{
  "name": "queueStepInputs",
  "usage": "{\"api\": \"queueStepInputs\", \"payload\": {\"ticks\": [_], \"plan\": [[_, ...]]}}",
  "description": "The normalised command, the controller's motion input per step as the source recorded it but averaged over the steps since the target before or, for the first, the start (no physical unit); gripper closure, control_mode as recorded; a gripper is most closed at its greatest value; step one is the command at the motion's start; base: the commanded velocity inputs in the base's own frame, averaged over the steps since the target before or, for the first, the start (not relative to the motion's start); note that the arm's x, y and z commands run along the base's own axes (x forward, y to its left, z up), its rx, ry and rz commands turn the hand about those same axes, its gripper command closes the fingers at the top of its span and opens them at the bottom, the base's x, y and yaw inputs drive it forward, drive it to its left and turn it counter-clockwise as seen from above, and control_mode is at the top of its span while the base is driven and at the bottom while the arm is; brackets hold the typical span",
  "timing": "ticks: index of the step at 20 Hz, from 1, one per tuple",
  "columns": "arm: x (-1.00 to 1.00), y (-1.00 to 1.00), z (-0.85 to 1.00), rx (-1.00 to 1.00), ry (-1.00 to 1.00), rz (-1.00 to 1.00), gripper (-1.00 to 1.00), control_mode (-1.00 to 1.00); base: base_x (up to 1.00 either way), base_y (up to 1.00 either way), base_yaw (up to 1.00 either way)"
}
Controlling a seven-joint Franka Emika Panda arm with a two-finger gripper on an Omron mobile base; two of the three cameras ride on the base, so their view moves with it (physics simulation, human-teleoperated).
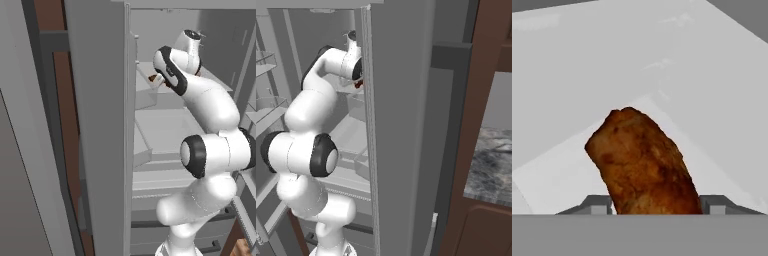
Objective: Take the cheese, chicken drumstick, and onion from the fridge and place them on the plate on the dining counter to create an appetizer plate.
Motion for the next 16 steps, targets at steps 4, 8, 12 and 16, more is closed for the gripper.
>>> {"api": "queueStepInputs", "payload": {"ticks": [4, 8, 12, 16], "plan": [[-0.88, -0.15, 0.0, 0.0, 0.0, 0.0, 1.0, -1.0, 0.0, 0.0, 0.0], [-0.88, -0.28, 0.07, 0.0, 0.0, 0.0, 1.0, -1.0, 0.0, 0.0, 0.0], [-0.88, -0.2, 0.08, 0.0, 0.0, 0.0, 1.0, -1.0, 0.0, 0.0, 0.0], [-0.89, -0.16, 0.07, 0.0, 0.0, 0.0, 1.0, -1.0, 0.0, 0.0, 0.0]]}}
